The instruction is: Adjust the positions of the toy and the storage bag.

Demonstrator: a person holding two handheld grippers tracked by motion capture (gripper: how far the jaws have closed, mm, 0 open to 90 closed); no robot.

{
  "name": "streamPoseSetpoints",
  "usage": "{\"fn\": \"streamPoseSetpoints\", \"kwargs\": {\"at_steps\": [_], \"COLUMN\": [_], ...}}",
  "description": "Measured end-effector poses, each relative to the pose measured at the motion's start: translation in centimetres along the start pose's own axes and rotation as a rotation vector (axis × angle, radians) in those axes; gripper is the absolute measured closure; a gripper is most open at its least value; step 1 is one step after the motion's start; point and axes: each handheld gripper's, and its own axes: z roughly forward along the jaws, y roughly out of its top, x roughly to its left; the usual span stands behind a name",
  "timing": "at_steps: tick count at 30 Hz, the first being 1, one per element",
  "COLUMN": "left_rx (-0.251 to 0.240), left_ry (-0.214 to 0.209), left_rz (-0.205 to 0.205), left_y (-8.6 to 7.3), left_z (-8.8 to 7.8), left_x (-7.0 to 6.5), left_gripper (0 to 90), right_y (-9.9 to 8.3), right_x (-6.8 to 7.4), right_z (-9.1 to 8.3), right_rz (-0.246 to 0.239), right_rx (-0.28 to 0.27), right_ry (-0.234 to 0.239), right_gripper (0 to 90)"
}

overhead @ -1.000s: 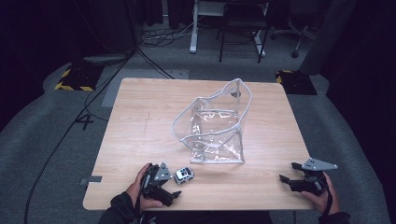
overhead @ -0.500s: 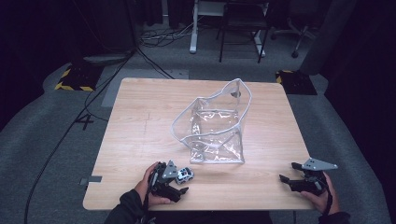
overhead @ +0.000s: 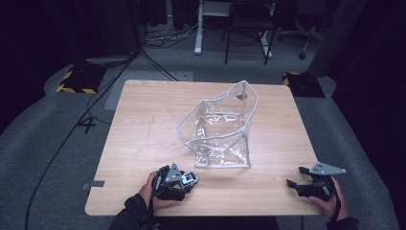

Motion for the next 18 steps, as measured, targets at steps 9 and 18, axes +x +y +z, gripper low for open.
{"fn": "streamPoseSetpoints", "kwargs": {"at_steps": [9, 18], "left_rx": [-0.009, -0.008], "left_ry": [0.002, -0.003], "left_rz": [0.002, -0.001], "left_y": [-0.07, -0.17], "left_z": [-0.10, -0.19], "left_x": [0.01, 0.09], "left_gripper": [46.8, 47.2], "right_y": [0.00, 0.00], "right_x": [-0.01, 0.01], "right_z": [0.00, -0.01], "right_rz": [-0.002, -0.003], "right_rx": [-0.001, 0.000], "right_ry": [0.000, 0.000], "right_gripper": [19.0, 19.1]}}
